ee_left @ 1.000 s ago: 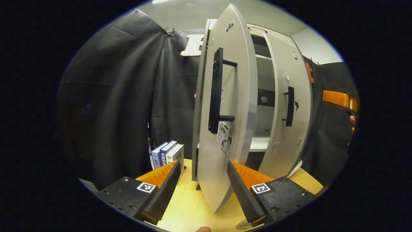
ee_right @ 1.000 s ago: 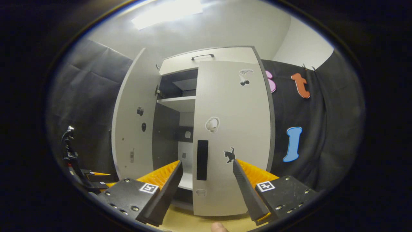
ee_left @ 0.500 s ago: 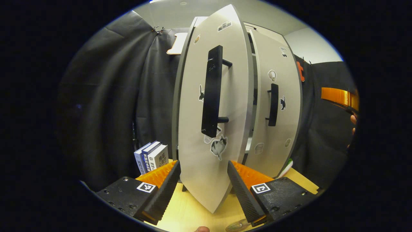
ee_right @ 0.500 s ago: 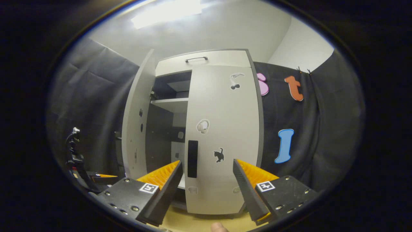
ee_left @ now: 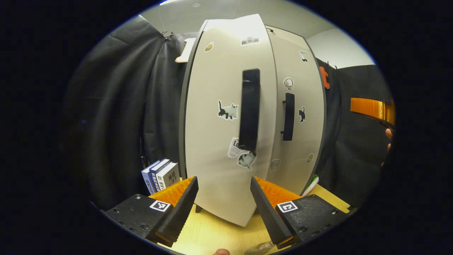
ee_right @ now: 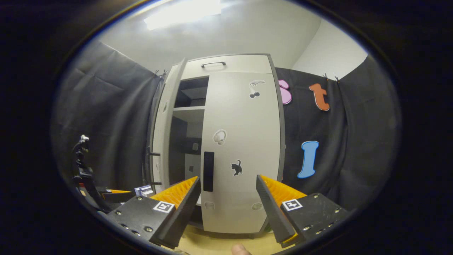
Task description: Grasp the bottle in the cabinet with the left hand and place it on the coaster, then close the right door with the right hand and the left door with the left hand.
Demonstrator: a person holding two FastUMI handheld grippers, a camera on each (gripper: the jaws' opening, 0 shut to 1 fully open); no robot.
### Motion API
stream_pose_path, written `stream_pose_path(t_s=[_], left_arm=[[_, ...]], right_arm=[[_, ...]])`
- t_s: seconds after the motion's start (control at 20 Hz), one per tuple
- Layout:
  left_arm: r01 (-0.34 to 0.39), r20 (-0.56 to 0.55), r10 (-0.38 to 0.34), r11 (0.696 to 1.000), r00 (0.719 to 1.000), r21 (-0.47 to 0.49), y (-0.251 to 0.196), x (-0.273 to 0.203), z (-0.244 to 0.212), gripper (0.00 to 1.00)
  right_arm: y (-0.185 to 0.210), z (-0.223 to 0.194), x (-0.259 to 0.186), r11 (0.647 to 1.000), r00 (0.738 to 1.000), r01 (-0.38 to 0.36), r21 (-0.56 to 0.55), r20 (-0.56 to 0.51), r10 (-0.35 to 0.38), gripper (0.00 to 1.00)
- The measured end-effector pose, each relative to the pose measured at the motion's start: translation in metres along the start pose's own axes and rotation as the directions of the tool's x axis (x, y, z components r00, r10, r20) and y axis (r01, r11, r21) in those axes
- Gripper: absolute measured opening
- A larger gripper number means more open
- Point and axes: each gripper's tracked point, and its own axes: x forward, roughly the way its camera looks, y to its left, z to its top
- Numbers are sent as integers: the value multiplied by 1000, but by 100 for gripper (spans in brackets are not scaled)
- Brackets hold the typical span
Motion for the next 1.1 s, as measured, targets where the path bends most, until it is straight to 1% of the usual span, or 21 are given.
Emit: stream_pose_path(t_s=[0.05,0.1,0.4,0.6,0.7,0.75,0.8,0.85,1.1], left_arm=[[-4,2,4,1000,1000,2,-1,-1,4,94],[-8,8,8,1000,1000,2,-1,-2,10,94],[15,51,-15,1000,999,-7,-17,-2,50,94],[19,90,-16,999,996,-28,-29,0,81,94],[31,106,-27,999,994,-30,-37,0,96,94],[36,110,-33,999,993,-26,-42,0,102,94],[37,110,-35,999,993,-20,-46,-1,108,94],[44,113,-42,999,993,-17,-52,-1,114,94],[98,162,-95,995,982,-10,-87,-3,147,93]], right_arm=[[0,-2,0,1000,1000,5,4,-6,-5,98],[0,-4,-1,1000,1000,10,8,-13,-10,95],[-10,-9,-11,997,998,67,23,-21,-66,95],[-23,2,-13,994,994,105,19,8,-105,95],[-31,11,-13,992,992,121,19,31,-122,95],[-34,16,-12,992,991,129,18,41,-129,98],[-39,19,-12,991,989,136,15,50,-136,98],[-43,24,-12,990,988,142,11,57,-143,95],[-63,31,-14,987,985,157,15,64,-158,94]])
